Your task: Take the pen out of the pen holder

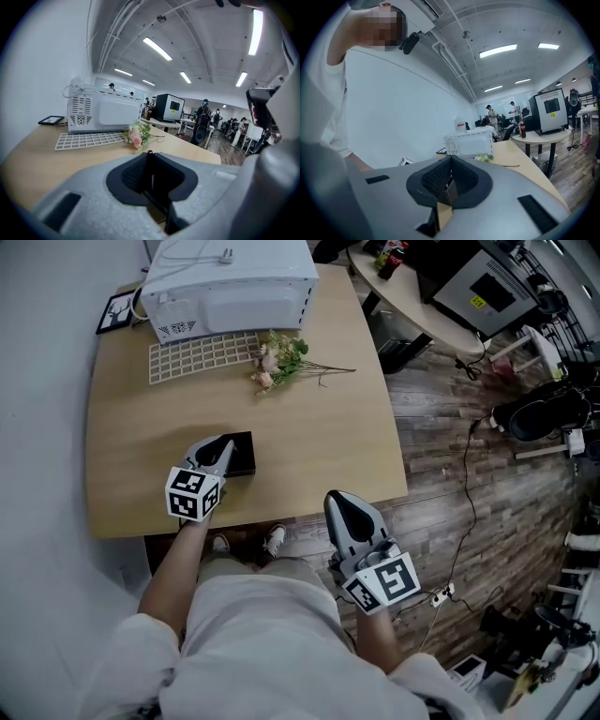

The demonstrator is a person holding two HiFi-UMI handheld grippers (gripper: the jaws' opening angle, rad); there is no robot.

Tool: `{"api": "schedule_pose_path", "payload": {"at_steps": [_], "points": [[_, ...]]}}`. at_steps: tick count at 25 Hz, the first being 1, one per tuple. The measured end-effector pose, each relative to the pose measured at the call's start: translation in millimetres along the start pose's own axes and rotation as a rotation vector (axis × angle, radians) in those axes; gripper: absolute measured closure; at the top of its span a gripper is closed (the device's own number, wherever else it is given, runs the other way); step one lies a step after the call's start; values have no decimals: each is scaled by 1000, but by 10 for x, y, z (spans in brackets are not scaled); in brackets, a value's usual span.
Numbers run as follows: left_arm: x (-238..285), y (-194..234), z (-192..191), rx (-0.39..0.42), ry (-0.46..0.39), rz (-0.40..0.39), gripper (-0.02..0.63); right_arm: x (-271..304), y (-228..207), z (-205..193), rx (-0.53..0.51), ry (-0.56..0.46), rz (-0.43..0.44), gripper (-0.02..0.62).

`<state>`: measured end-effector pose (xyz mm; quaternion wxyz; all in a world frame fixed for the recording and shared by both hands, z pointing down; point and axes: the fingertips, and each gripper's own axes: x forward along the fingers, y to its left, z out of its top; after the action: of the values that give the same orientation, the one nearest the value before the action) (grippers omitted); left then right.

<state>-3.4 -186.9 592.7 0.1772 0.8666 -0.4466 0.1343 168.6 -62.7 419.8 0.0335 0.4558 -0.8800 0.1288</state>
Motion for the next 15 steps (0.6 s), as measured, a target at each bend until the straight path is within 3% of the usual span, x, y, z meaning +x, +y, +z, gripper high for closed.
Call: {"api": "schedule_pose_path", "payload": {"at_steps": [15], "points": [[-307, 116, 221, 15, -72, -143, 552, 117, 665, 109, -24, -27, -93, 595]]}}
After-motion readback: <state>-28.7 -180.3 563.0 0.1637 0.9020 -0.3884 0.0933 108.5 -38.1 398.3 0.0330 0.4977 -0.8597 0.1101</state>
